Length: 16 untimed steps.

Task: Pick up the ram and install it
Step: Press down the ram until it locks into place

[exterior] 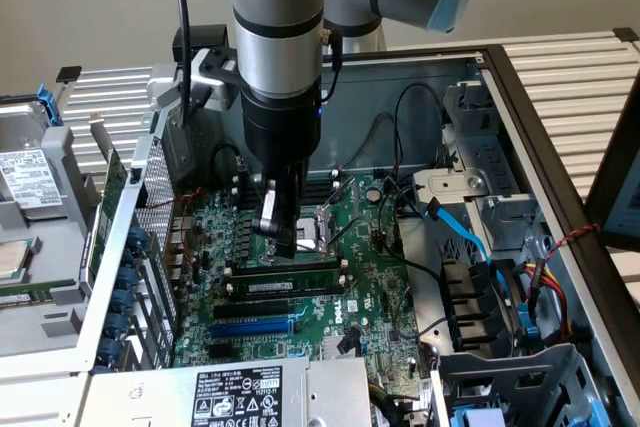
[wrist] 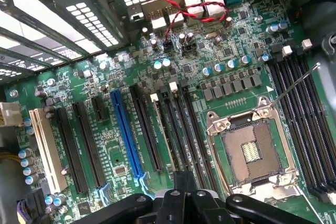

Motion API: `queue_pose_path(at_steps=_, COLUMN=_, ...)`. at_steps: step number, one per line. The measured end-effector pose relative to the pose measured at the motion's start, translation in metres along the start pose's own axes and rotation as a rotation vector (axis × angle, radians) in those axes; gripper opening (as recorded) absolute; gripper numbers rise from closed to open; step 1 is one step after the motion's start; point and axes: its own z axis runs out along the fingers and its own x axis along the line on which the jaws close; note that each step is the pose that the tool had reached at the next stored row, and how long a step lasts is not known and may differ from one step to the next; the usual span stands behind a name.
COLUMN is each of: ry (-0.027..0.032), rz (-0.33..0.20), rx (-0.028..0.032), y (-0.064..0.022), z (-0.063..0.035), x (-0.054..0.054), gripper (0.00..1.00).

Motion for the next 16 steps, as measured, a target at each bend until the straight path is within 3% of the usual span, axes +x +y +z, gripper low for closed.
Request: queue_pose_path(at_steps=16, ry=-0.0017, rz=0.203, rx=-0.0013, y=0.0000, z=0.0001, x=-0.0001, gripper=0.10)
